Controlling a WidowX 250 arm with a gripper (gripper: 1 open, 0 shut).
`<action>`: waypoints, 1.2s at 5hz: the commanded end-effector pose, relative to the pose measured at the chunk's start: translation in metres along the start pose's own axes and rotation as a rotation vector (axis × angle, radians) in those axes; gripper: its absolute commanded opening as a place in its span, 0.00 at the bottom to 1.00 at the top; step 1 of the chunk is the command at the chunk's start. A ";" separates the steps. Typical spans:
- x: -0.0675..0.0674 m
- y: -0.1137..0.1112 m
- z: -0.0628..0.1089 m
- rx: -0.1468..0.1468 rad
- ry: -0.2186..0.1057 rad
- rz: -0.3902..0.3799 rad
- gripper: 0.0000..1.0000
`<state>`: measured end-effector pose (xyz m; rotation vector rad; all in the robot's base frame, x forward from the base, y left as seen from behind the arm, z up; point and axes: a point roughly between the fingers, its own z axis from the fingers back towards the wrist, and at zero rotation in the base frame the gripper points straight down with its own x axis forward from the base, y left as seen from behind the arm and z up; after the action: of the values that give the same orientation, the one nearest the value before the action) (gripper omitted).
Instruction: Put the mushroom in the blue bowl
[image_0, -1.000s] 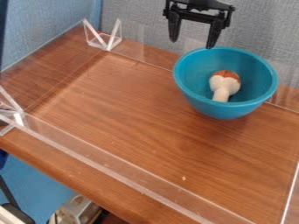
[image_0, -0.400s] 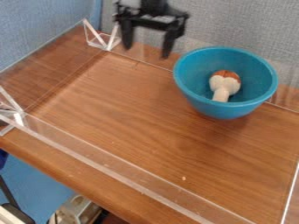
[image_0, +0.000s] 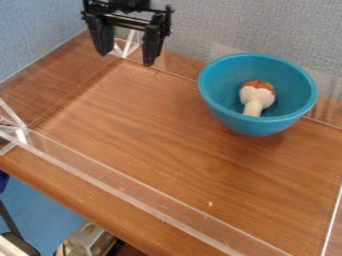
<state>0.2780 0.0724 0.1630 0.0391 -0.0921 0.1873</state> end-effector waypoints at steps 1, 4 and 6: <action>-0.009 0.002 0.014 0.005 -0.058 -0.029 1.00; -0.012 -0.008 0.007 0.038 -0.032 -0.054 1.00; -0.010 -0.009 -0.007 0.047 -0.034 -0.096 1.00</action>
<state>0.2710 0.0589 0.1464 0.0856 -0.0906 0.0951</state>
